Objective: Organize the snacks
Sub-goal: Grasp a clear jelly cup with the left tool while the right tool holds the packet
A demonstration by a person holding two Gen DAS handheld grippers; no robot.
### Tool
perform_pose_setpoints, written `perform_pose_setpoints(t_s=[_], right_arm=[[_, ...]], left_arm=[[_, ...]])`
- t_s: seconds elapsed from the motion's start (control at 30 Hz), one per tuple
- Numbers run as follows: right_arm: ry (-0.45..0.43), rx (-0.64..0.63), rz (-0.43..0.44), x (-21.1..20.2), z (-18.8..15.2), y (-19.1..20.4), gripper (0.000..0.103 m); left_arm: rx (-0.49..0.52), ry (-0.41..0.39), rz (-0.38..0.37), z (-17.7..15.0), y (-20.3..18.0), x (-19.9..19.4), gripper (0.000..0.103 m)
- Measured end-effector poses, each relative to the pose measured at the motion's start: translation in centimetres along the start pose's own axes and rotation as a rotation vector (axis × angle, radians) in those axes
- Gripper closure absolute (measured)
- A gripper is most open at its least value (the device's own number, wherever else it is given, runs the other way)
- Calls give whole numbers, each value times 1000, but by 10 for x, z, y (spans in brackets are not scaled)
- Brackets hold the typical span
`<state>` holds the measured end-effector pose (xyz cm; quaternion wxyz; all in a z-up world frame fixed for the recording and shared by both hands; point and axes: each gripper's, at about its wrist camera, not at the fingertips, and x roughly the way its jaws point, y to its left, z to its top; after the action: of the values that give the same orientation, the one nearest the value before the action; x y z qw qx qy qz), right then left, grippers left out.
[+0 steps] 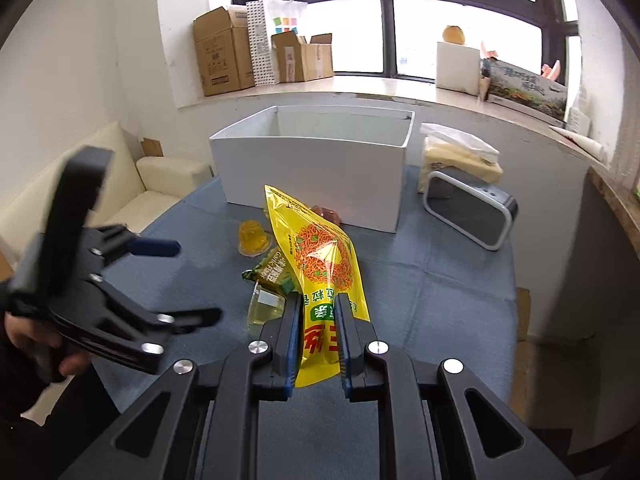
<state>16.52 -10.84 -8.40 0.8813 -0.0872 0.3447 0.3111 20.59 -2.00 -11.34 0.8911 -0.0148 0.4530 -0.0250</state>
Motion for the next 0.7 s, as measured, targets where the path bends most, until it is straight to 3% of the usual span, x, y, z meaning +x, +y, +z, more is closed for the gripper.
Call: perform_pose_setpoints(t_s=[0.33, 0.4, 0.47, 0.53, 0.7], right_arm=[[-18, 42, -27, -29, -15, -22, 87], [-19, 49, -30, -32, -18, -25, 87], [-20, 62, -27, -32, -21, -29, 87], [-19, 75, -23, -32, -23, -33, 87], [-20, 77, -7, -27, -24, -31, 87]], left_arm=[[13, 31, 56, 13, -34, 51, 2], [-13, 37, 53, 12, -32, 56, 15], [-25, 54, 40, 11, -30, 61, 37], [-19, 40, 32, 12, -28, 57, 52], [-22, 33, 18, 8, -20, 48, 52]])
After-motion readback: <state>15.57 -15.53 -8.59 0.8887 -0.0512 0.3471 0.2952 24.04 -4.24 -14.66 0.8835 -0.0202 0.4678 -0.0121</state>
